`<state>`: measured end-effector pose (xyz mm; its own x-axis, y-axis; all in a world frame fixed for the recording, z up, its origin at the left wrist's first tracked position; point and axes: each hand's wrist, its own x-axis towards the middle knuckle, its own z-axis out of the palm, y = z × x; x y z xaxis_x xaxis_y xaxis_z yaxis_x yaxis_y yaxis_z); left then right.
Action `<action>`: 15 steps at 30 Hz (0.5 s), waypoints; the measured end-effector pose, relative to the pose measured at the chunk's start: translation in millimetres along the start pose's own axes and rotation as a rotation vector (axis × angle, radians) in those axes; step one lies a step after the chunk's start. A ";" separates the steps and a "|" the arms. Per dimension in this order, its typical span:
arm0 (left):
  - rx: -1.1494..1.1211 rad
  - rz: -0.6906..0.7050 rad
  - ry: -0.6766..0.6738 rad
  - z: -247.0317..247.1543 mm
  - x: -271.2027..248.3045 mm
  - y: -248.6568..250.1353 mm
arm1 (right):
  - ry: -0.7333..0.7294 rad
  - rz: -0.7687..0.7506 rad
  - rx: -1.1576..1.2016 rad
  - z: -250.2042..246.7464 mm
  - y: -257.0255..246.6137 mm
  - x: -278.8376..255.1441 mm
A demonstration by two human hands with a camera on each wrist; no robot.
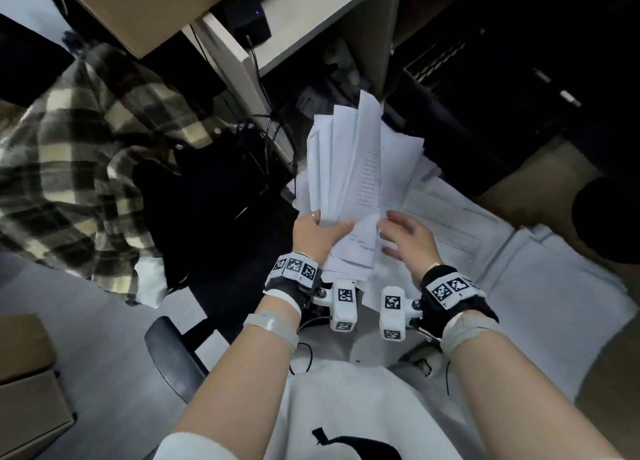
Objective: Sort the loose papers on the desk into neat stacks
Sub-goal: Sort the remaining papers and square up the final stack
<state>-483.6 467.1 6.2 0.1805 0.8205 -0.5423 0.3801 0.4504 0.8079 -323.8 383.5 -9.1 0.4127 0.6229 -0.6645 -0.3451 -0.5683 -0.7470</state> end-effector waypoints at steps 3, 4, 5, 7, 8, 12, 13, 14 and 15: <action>-0.035 0.009 -0.014 34.2 -16.0 10.1 | -0.092 -0.127 0.029 -22.6 -10.2 -22.5; -0.058 0.015 -0.022 45.8 -23.1 13.5 | -0.064 -0.149 0.018 -33.1 -11.3 -28.7; -0.065 0.023 -0.039 57.0 -30.1 17.1 | -0.031 -0.174 0.022 -45.4 -10.3 -33.6; -0.035 0.050 -0.067 77.9 -43.5 19.2 | 0.012 -0.217 0.052 -72.1 -7.9 -44.9; -0.018 0.056 -0.072 88.1 -49.2 18.0 | 0.025 -0.237 0.064 -85.4 -7.3 -51.8; -0.037 0.067 -0.105 132.0 -76.8 8.2 | 0.080 -0.276 0.067 -138.0 1.0 -71.8; -0.040 0.070 -0.106 142.8 -82.1 2.8 | 0.085 -0.274 0.068 -149.2 4.7 -75.7; -0.044 0.076 -0.092 152.9 -91.2 1.9 | 0.088 -0.268 0.085 -159.8 8.1 -80.7; -0.044 0.087 -0.072 162.1 -100.9 2.8 | 0.088 -0.255 0.118 -171.2 12.8 -85.1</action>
<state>-353.6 328.5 25.8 0.2766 0.8304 -0.4837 0.3202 0.3950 0.8611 -219.0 231.2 41.2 0.5682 0.6861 -0.4543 -0.3139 -0.3296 -0.8904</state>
